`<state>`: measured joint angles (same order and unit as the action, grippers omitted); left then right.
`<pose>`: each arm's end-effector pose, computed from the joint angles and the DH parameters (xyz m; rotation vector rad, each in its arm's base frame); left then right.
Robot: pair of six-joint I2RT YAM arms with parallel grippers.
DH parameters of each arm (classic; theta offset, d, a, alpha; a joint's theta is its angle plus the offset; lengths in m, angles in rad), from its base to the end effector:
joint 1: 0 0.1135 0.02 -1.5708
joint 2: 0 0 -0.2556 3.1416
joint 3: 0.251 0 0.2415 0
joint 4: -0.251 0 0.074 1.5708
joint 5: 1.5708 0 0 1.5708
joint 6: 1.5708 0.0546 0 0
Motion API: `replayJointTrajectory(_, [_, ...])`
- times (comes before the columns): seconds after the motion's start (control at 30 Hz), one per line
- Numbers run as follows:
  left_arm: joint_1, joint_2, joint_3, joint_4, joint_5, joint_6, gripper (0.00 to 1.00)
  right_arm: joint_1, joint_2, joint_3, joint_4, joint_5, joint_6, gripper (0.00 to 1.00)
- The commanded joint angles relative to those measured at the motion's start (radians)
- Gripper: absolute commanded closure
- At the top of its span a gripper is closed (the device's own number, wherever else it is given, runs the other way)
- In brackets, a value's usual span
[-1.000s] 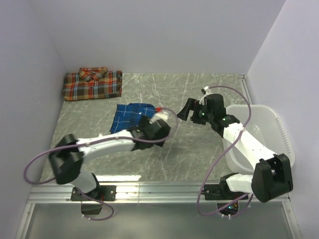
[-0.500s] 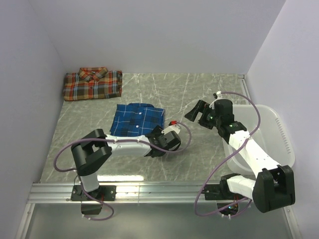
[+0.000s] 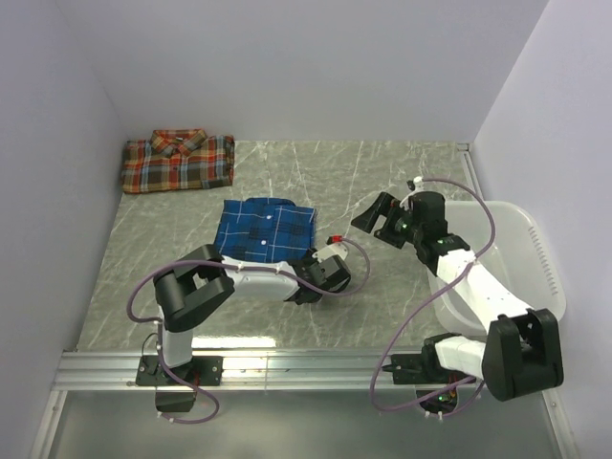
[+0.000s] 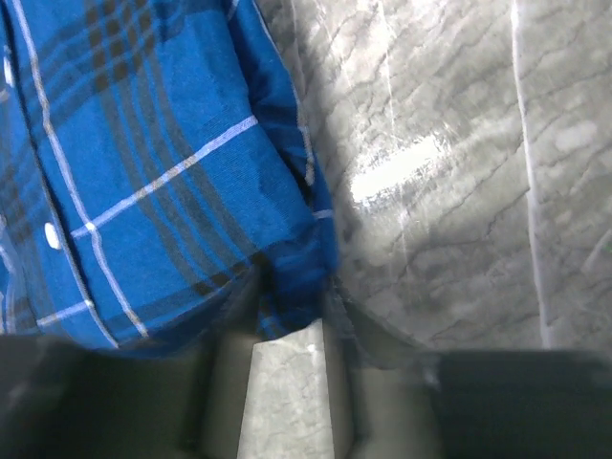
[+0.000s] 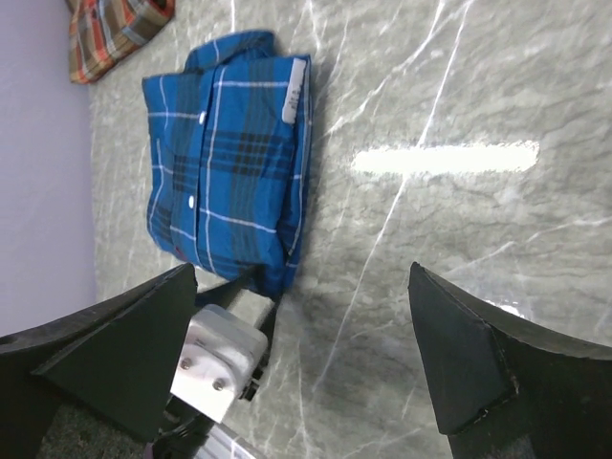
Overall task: Fold and stack the long sleeve shirts
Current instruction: Fold the shirt
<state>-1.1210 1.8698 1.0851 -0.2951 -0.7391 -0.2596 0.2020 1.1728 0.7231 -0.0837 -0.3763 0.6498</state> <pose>0.1884 -0.3056 0.1341 0.7543 2.1742 0.3186 0.2557 0.0728 0.2380 0.2533 2.1804 0.8930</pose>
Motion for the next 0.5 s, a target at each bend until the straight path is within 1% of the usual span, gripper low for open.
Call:
replayJointTrajectory(0.0, [0.000, 0.008, 0.010, 0.011, -0.029, -0.007, 0.73, -0.007, 0.051, -0.027, 0.109, -0.056, 0.057, 0.02])
replayJointTrajectory(0.03, [0.000, -0.009, 0.009, 0.017, -0.034, -0.012, 0.80, -0.009, 0.066, -0.031, 0.130, -0.078, 0.071, 0.02])
replayJointTrajectory(0.07, [0.000, -0.020, 0.001, 0.020, -0.037, -0.015, 0.91, -0.007, 0.083, -0.040, 0.172, -0.087, 0.105, 0.02])
replayJointTrajectory(0.13, [0.000, -0.062, -0.004, 0.028, -0.031, -0.026, 0.98, -0.007, 0.140, -0.054, 0.229, -0.128, 0.149, 0.02])
replayJointTrajectory(0.17, [0.000, -0.078, -0.011, 0.033, -0.026, -0.030, 0.99, -0.007, 0.158, -0.063, 0.258, -0.142, 0.171, 0.02])
replayJointTrajectory(0.27, [0.003, -0.152, -0.027, 0.043, 0.015, -0.053, 0.99, 0.010, 0.269, -0.064, 0.390, -0.186, 0.270, 0.02])
replayJointTrajectory(0.3, [0.006, -0.168, -0.030, 0.045, 0.029, -0.059, 0.99, 0.020, 0.292, -0.056, 0.400, -0.193, 0.277, 0.02])
replayJointTrajectory(0.43, [0.027, -0.253, -0.050, 0.062, 0.101, -0.098, 0.99, 0.097, 0.389, -0.013, 0.478, -0.176, 0.324, 0.01])
replayJointTrajectory(0.47, [0.030, -0.261, -0.056, 0.062, 0.113, -0.104, 0.99, 0.121, 0.427, -0.004, 0.519, -0.171, 0.352, 0.01])
